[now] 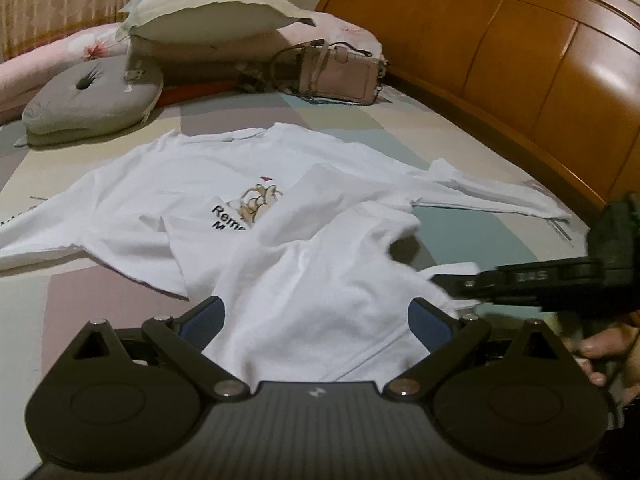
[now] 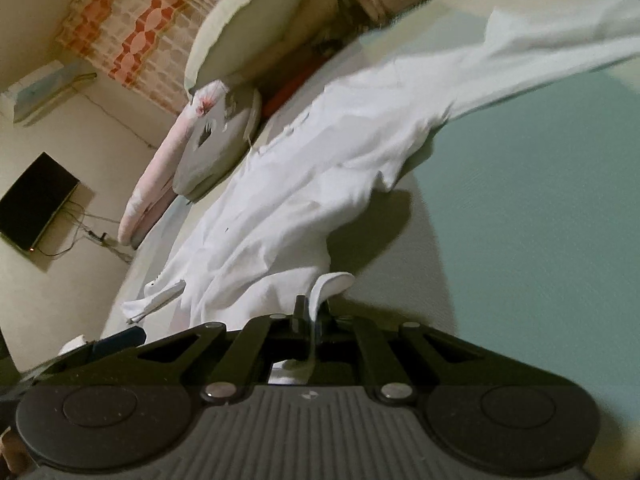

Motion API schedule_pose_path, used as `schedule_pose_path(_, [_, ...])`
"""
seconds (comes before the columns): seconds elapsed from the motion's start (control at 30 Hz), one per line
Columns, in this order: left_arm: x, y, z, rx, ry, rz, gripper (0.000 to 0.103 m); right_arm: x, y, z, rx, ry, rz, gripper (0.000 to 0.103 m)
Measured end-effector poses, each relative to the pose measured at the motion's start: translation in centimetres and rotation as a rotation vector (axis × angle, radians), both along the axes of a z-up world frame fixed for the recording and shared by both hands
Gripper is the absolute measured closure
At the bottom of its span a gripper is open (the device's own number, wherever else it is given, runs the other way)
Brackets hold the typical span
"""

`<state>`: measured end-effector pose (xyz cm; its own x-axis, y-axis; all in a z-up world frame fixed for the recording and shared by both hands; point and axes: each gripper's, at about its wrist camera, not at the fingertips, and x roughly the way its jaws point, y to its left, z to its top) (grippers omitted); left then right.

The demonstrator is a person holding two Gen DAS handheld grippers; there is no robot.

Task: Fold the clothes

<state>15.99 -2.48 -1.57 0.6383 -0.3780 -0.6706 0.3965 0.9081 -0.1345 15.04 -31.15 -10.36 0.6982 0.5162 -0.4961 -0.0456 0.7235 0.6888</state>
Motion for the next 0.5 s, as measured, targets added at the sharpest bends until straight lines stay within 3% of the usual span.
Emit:
schedule_pose_path(0.3, [-2.0,-1.8,0.4,0.040,-0.011,-0.044,0.005,-5.5,-4.3,1.7,-0.110,-0.013,-0.146,0.098])
schedule_pose_path(0.5, [-2.9,-2.0,0.6,0.060,-0.003,-0.045,0.005,-7.0,-5.7,1.1,-0.192,0.041,-0.220,0.098])
